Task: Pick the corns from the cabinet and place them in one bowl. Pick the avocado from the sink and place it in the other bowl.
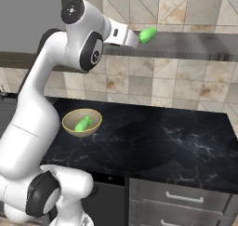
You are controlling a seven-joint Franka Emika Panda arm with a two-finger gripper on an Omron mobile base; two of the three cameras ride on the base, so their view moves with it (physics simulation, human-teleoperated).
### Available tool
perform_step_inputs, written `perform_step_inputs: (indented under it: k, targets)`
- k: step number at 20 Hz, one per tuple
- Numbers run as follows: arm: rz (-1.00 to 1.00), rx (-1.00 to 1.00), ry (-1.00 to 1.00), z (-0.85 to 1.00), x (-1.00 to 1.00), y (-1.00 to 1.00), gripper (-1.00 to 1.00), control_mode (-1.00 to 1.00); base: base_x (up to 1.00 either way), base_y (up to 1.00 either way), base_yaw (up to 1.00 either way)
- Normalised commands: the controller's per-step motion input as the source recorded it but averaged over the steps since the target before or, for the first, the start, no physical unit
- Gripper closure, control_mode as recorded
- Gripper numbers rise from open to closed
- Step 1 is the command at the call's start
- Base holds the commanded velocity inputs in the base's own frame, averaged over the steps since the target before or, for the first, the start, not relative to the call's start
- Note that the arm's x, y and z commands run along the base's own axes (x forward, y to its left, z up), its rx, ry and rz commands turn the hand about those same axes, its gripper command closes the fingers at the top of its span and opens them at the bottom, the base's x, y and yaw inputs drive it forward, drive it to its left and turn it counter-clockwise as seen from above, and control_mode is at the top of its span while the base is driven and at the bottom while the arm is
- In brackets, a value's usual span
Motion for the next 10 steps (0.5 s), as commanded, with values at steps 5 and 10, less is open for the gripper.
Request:
perform_step_inputs:
  k: [5,10]
  targets:
    - [-0.01,0.02,-0.01,-0.13,0.44,-0.03,-1.0,-1.0,0.0,0.0,0.0]
    - [0.0,0.03,0.01,-0.07,0.41,-0.15,-1.0,-1.0,0.0,0.0,0.0]
